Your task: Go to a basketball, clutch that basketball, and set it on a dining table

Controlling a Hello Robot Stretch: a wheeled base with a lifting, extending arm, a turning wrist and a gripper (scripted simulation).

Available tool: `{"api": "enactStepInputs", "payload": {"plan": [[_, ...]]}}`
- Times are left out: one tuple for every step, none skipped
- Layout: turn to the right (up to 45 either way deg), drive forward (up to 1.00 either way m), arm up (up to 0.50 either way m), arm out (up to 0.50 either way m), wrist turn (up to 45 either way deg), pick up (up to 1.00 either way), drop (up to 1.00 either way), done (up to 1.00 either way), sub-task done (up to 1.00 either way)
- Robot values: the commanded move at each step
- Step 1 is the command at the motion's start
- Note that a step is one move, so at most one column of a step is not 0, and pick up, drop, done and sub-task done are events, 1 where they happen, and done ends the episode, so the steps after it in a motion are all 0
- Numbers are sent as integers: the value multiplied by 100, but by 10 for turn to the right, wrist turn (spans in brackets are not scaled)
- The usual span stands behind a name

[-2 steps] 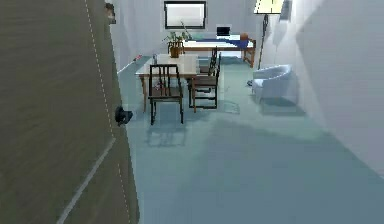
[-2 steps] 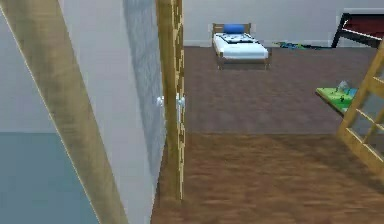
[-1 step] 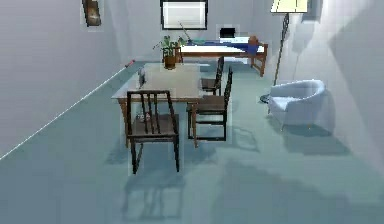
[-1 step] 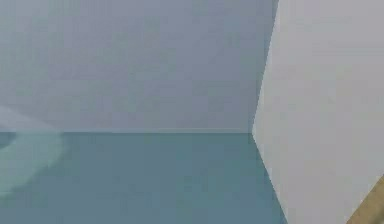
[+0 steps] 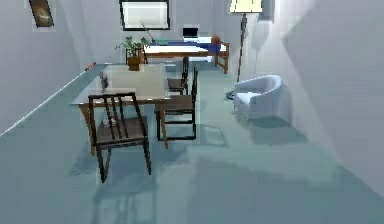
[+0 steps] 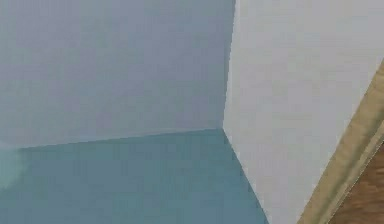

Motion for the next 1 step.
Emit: {"api": "enactStepInputs", "payload": {"plan": [[0, 20, 0, 0, 0, 0, 0, 0, 0]]}}
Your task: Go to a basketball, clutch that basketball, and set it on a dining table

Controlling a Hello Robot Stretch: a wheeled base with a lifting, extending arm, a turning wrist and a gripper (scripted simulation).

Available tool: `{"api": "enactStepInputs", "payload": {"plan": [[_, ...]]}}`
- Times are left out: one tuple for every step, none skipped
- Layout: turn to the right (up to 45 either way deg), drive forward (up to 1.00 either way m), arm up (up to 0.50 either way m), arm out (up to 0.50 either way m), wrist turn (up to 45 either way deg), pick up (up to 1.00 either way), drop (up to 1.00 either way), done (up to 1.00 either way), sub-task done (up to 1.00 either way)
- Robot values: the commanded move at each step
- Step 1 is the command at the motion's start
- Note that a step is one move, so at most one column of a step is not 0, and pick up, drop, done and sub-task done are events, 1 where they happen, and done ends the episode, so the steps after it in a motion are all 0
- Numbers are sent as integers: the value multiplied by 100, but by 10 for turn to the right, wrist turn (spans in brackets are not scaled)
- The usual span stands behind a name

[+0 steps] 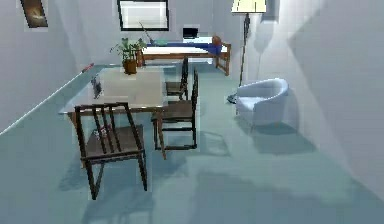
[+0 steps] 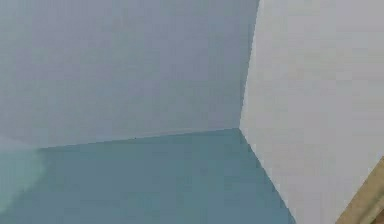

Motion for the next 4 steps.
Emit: {"api": "enactStepInputs", "payload": {"plan": [[450, 0, 0, 0, 0, 0, 0, 0, 0], [390, 0, 0, 0, 0, 0, 0, 0, 0], [0, 25, 0, 0, 0, 0, 0, 0, 0], [-450, 0, 0, 0, 0, 0, 0, 0, 0]]}}
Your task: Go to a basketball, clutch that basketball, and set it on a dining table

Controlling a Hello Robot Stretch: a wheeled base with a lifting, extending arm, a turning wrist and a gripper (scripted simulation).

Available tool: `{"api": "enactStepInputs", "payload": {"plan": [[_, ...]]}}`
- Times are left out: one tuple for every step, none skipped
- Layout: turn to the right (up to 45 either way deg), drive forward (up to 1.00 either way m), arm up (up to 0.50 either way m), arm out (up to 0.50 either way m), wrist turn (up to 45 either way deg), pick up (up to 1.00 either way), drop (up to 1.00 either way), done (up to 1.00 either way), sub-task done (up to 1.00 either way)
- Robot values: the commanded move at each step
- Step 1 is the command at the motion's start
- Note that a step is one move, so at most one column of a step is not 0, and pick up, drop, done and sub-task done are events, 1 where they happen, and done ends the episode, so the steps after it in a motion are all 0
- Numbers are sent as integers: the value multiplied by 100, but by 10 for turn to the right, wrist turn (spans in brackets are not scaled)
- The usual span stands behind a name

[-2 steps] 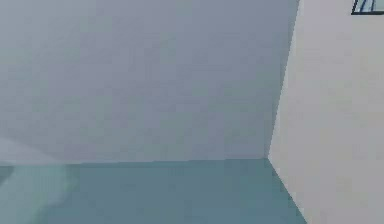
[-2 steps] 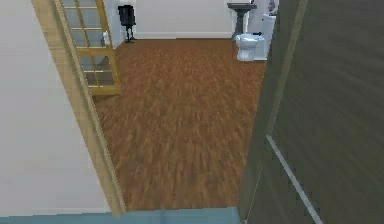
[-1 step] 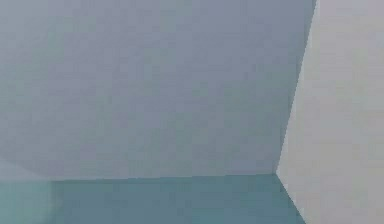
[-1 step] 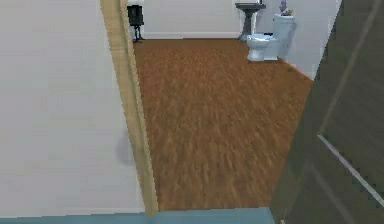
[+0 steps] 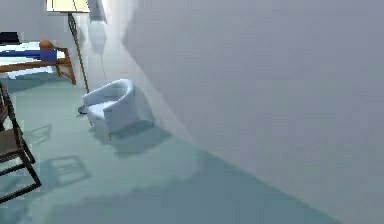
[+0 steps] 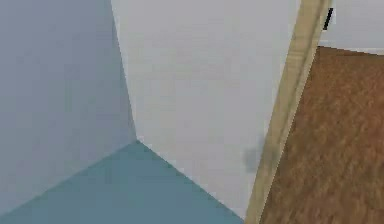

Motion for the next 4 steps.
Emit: {"api": "enactStepInputs", "payload": {"plan": [[-450, 0, 0, 0, 0, 0, 0, 0, 0], [-450, 0, 0, 0, 0, 0, 0, 0, 0], [0, 55, 0, 0, 0, 0, 0, 0, 0], [-180, 0, 0, 0, 0, 0, 0, 0, 0]]}}
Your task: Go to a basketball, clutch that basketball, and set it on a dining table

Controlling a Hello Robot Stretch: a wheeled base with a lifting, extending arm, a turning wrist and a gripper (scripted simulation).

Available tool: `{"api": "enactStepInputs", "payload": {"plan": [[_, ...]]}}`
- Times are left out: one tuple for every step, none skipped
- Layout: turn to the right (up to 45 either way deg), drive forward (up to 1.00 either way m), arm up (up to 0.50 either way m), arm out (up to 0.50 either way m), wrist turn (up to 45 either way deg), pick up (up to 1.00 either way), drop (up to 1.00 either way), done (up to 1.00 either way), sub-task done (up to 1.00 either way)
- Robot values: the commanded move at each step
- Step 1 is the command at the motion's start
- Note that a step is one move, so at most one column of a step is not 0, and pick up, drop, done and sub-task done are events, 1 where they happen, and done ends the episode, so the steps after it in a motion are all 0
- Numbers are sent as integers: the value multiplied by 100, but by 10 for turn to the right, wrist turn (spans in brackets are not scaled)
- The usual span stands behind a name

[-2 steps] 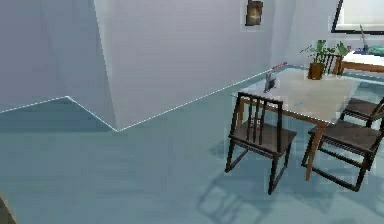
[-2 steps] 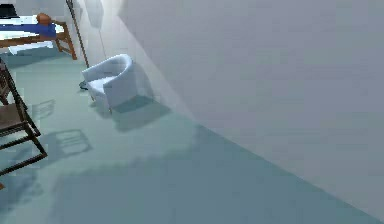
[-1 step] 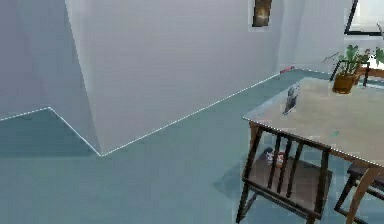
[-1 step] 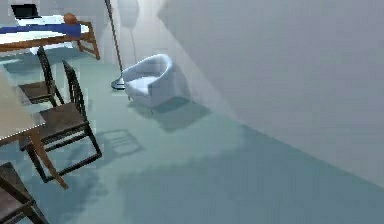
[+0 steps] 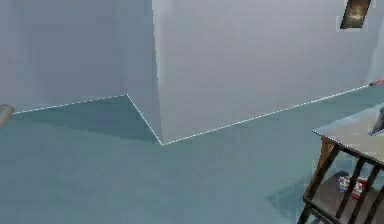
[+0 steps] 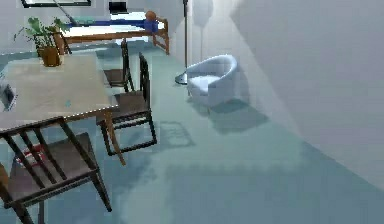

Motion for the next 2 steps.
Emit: {"api": "enactStepInputs", "payload": {"plan": [[0, 70, 0, 0, 0, 0, 0, 0, 0], [270, 0, 0, 0, 0, 0, 0, 0, 0]]}}
